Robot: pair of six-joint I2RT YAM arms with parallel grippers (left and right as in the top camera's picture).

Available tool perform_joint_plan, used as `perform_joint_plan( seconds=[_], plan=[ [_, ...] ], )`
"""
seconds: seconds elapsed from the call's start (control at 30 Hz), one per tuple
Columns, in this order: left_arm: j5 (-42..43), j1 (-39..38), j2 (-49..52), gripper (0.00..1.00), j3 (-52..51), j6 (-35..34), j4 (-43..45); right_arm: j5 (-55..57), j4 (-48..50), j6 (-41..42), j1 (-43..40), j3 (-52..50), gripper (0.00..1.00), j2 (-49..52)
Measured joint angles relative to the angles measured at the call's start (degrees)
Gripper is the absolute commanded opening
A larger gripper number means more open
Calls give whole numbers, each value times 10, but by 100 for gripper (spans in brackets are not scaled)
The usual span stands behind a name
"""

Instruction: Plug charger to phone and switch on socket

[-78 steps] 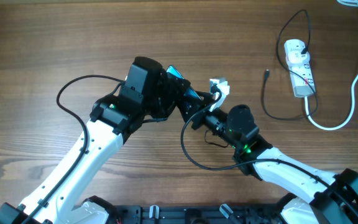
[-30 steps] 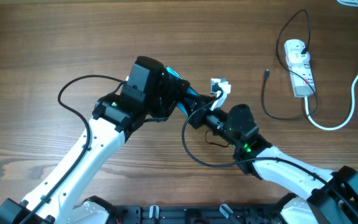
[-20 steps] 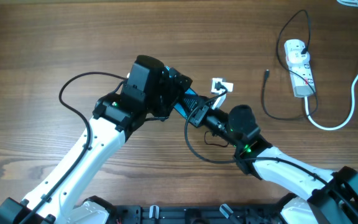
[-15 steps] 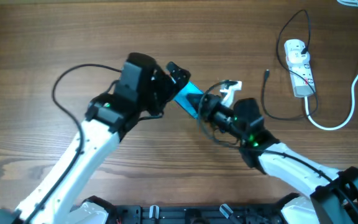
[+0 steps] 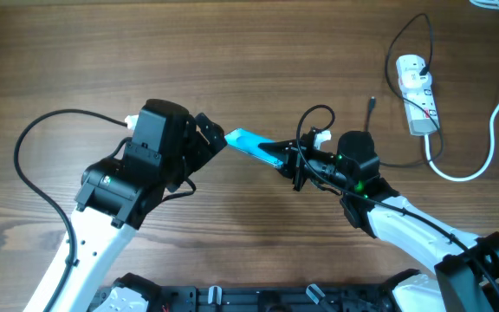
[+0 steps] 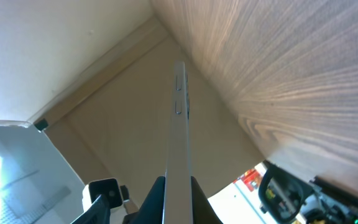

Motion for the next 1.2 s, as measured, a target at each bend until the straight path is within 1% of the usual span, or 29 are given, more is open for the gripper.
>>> perform_joint_plan(
  seconds=[0.1, 0.27, 0.33, 0.37, 0.4, 0.5, 0.57, 0.7, 0.8, 0.83, 1.1, 1.2],
  plan=[
    [11, 0, 0, 100, 0, -49, 0, -2, 0, 14, 0, 0, 4, 0],
    [73, 0, 8, 99, 0, -138, 11, -3, 0, 20, 0, 0, 4, 0],
    [104, 0, 21, 96, 0, -153, 38, -3, 0, 21, 0, 0, 4, 0],
    [125, 0, 31, 92, 0, -160, 56, -3, 0, 22, 0, 0, 4, 0],
    [143, 0, 42, 90, 0, -167, 72, -3, 0, 22, 0, 0, 4, 0],
    [167, 0, 68, 87, 0, -182, 78, -5, 0, 24, 0, 0, 4, 0],
    [178, 0, 86, 82, 0, -186, 79, -5, 0, 24, 0, 0, 4, 0],
    [199, 0, 122, 80, 0, -191, 94, -7, 0, 24, 0, 0, 4, 0],
    [204, 0, 136, 71, 0, -192, 100, -7, 0, 24, 0, 0, 4, 0],
    [205, 0, 140, 66, 0, -192, 103, -7, 0, 24, 0, 0, 4, 0],
    [210, 0, 146, 64, -6, -195, 147, -5, 0, 24, -2, 0, 4, 0],
    [213, 0, 146, 62, -33, -202, 175, -6, 0, 24, -2, 0, 4, 0]
  ],
)
